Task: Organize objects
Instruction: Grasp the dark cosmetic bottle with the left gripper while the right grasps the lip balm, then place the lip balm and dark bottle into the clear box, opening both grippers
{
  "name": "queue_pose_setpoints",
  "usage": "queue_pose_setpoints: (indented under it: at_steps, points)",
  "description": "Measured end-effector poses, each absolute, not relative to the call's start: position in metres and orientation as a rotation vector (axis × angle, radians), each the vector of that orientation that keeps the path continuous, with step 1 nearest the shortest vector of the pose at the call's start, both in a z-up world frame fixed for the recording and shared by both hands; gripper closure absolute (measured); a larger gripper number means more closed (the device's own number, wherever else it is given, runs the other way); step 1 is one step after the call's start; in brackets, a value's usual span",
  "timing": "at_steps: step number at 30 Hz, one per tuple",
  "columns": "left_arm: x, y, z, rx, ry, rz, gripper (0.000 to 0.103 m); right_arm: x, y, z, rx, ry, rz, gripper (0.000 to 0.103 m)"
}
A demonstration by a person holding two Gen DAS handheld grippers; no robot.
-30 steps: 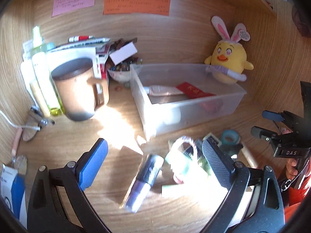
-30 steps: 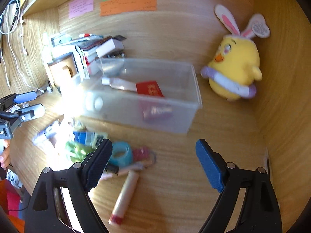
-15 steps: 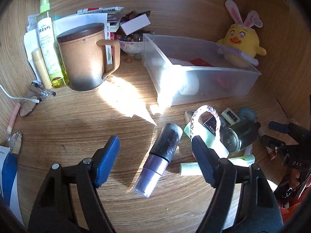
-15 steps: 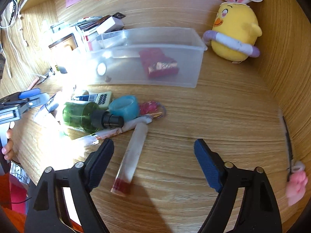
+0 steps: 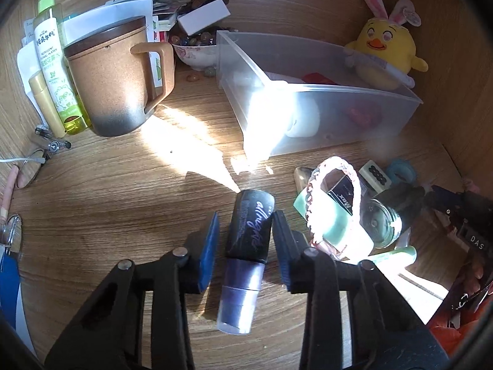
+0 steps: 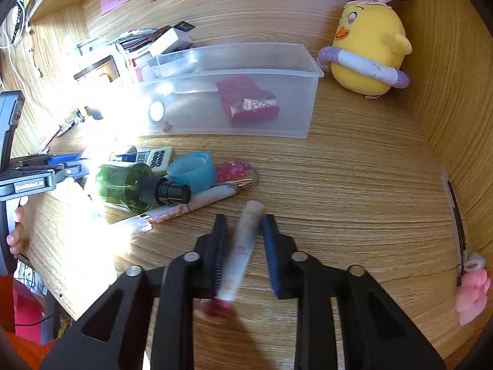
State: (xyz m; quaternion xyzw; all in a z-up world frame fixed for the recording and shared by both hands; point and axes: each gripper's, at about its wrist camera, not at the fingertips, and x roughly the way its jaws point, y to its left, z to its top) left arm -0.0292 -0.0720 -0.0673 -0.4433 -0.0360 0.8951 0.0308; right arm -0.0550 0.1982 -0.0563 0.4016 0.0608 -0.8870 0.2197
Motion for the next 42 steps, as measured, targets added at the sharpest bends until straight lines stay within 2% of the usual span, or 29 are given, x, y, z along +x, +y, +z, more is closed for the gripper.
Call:
queue_pose_setpoints:
  at_steps: [1,7,17,33,42]
  points:
    - [-0.030,-0.073,-0.067,-1.364,-0.129,2.755,0.078,-0.055,0.199,-0.056,1.111,0.163,-2.459,0.089]
    - [-0.027,-0.081,-0.061,-1.320,-0.193,2.782,0.078,-0.062,0.212,-0.053,1.106,0.099,-2.487,0.089]
    - [-0.023,-0.084,-0.018,-1.108,-0.281,2.885,0.078,-0.076,0.219,-0.022,0.997,0.027,-2.518,0.089]
    - [-0.035,-0.069,0.042,-0.861,-0.237,2.924,0.078,-0.099,0.210,0.056,0.684,-0.007,-2.587,0.089]
    - [-0.055,-0.061,0.059,-0.804,-0.234,2.918,0.078,-0.126,0.192,0.067,0.641,0.037,-2.566,0.089]
